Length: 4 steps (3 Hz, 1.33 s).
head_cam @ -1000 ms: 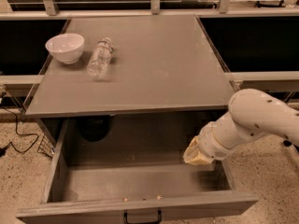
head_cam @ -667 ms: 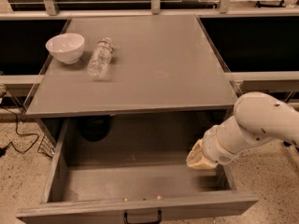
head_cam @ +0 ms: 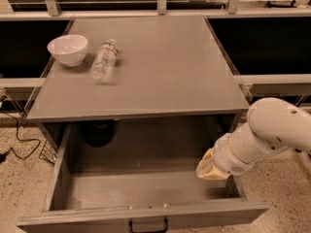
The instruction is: Open top drawer
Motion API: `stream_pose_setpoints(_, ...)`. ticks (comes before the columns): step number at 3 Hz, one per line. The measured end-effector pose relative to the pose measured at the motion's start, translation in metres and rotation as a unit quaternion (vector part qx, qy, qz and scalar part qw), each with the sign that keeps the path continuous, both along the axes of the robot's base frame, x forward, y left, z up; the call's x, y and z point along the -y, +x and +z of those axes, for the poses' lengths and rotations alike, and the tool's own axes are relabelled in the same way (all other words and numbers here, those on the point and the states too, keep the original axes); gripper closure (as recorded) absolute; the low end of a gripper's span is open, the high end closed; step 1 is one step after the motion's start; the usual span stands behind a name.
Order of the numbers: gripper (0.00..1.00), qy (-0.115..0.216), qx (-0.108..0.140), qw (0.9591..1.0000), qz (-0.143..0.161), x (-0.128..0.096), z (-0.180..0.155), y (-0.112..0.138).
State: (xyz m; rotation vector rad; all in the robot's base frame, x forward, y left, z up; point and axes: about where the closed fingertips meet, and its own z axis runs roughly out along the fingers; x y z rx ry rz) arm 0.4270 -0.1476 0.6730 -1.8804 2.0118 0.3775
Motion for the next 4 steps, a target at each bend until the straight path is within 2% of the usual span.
stream_pose_setpoints(4,1.00,-0.002,-0.026,0.9997,0.000,0.005,-0.001,-0.021)
